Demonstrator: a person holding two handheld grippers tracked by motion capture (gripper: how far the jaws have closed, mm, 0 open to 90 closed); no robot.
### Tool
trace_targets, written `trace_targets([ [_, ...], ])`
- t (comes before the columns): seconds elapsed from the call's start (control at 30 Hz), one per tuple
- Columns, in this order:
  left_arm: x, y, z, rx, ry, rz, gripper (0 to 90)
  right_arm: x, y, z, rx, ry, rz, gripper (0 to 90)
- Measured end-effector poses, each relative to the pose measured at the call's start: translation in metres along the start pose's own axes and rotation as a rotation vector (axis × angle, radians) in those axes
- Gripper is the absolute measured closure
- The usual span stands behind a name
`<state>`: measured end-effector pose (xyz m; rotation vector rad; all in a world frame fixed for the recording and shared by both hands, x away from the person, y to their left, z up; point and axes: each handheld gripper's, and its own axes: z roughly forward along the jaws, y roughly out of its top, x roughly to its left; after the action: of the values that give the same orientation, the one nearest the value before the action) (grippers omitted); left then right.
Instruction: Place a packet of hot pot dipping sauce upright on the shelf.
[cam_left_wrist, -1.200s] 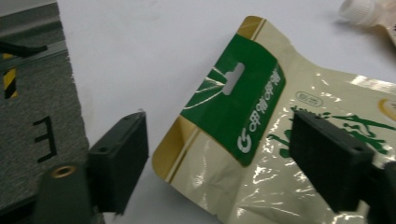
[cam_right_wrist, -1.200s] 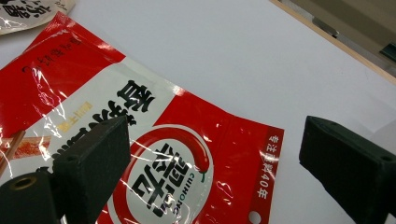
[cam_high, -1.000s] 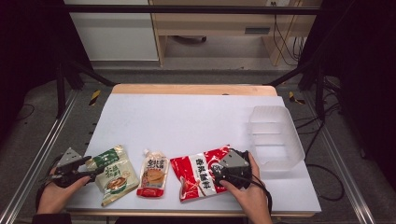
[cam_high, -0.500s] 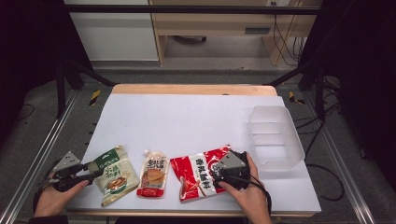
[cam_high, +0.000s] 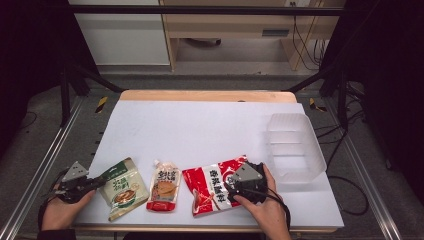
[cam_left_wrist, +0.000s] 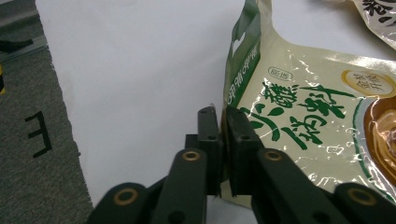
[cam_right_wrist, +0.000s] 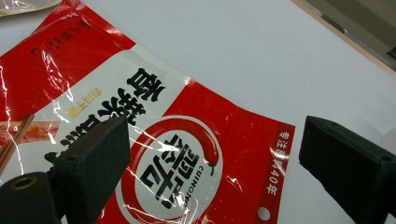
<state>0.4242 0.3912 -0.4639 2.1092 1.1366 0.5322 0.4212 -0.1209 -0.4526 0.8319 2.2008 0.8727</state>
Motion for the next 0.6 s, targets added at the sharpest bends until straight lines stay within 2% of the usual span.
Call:
trace_targets([
  [0.1, 0.000, 0.003, -0.009, -0.022, 0.008, -0.005, 89.4, -0.001, 0.000, 0.000, -0.002, 0.002, -0.001, 9.3],
  [0.2, -0.002, 0.007, -0.029, -0.098, 0.008, -0.037, 89.9, -0.002, -0.001, -0.001, -0.006, 0.009, 0.005, 8.8],
  [0.3, -0.009, 0.014, -0.050, -0.155, -0.015, -0.025, 90.0, -0.002, 0.000, 0.000, -0.022, 0.032, 0.015, 8.4],
  [0.43, -0.024, 0.027, -0.077, -0.200, -0.064, 0.037, 90.0, 0.000, 0.001, -0.003, -0.038, 0.081, 0.022, 7.6],
  [0.5, -0.031, 0.032, -0.088, -0.221, -0.109, 0.050, 90.0, 0.001, 0.002, -0.005, -0.041, 0.097, 0.018, 7.4],
  [0.6, -0.041, 0.036, -0.101, -0.235, -0.146, 0.081, 90.0, 0.002, 0.002, -0.009, -0.052, 0.120, 0.019, 7.5],
])
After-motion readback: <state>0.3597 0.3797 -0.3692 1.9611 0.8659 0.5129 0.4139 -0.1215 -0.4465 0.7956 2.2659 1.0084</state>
